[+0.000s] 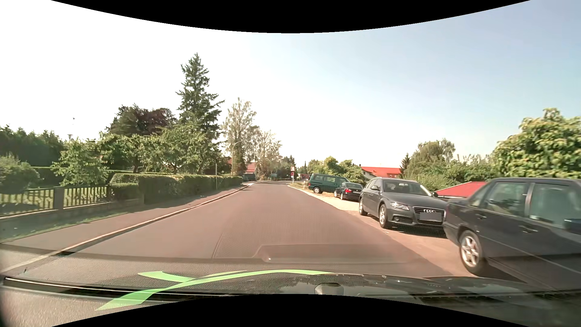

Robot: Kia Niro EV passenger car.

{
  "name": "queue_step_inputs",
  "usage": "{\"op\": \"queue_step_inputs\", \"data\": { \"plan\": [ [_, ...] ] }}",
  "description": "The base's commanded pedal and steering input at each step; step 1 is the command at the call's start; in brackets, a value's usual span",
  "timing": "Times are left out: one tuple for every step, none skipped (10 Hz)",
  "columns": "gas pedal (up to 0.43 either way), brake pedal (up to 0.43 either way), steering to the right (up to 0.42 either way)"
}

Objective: Follow the waypoints while adhering to traffic rules and regulations

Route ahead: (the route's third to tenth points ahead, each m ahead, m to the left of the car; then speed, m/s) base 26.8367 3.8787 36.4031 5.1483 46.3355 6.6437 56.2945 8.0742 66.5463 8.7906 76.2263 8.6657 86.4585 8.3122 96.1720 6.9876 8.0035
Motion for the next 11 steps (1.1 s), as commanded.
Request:
{"op": "queue_step_inputs", "data": {
  "plan": [
    [0.157,0.0,-0.042],
    [0.157,0.0,-0.043],
    [0.157,0.0,-0.043],
    [0.157,0.0,-0.042],
    [0.157,0.0,-0.041],
    [0.157,0.0,-0.039],
    [0.157,0.0,-0.035],
    [0.157,0.0,-0.028],
    [0.157,0.0,-0.021],
    [0.157,0.0,-0.021],
    [0.157,0.0,-0.021]
  ]
}}
